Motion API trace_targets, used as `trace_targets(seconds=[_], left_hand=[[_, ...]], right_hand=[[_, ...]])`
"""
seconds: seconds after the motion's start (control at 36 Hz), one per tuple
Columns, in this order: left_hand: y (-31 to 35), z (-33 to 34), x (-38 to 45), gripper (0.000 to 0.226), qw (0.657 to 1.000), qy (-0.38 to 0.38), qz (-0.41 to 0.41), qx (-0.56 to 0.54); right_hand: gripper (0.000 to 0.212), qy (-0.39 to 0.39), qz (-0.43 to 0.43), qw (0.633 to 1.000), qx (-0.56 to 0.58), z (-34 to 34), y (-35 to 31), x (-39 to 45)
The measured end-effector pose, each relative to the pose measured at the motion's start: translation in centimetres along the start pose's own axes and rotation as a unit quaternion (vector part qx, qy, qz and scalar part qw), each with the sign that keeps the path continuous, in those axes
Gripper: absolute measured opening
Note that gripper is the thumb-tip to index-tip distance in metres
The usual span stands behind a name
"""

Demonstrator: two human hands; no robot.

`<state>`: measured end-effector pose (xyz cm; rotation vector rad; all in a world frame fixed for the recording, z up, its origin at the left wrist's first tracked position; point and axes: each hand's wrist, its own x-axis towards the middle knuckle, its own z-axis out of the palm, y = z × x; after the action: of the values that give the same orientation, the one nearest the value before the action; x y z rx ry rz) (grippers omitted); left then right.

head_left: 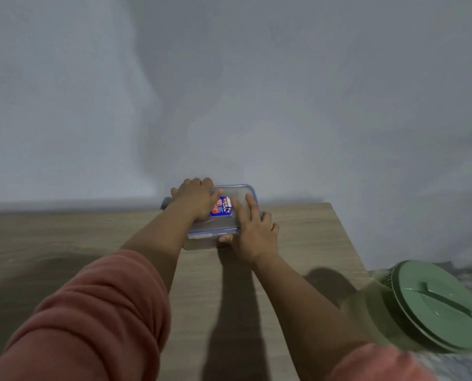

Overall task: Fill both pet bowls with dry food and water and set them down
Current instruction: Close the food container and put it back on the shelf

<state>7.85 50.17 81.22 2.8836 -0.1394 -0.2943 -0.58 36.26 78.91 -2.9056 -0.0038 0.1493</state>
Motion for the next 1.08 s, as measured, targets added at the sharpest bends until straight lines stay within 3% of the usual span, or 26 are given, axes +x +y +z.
trace_targets(seconds=[0.11,0.22,0.33,0.42,0.56,0.92,1.08], left_hand=[[-0.4,0.0,0.0,0.049,1.0,-0.006,0.019,-0.015],[-0.7,1.0,-2.1,0.06,0.991,0.073,0.0,-0.114],[-0.8,2.4,-5.2,0.073,0.945,0.15,-0.097,-0.274],[-0.8,3.8,-6.9,0.062,0.907,0.161,-0.157,-0.356],[-1.0,4.7,-7.6,0.041,0.912,0.166,-0.204,-0.314],[-1.1,5.7,-7.2,0.05,0.908,0.153,-0.23,-0.316],[-1.3,5.1,-7.2,0.053,0.891,0.126,-0.238,-0.365]], right_hand=[[0.087,-0.022,0.016,1.0,0.001,-0.1,0.0,0.1],[0.087,-0.03,0.02,0.999,-0.01,-0.2,-0.2,0.0],[0.086,-0.033,0.03,0.999,-0.019,-0.3,-0.4,-0.1],[0.085,-0.028,0.052,0.998,-0.011,-0.2,-0.9,-0.2],[0.084,-0.023,0.051,0.998,0.02,-0.2,-1.1,-0.1],[0.082,-0.034,0.02,0.998,0.045,-0.3,-0.3,-0.1],[0.078,-0.086,-0.009,0.996,0.036,-1.7,0.4,-0.3]])
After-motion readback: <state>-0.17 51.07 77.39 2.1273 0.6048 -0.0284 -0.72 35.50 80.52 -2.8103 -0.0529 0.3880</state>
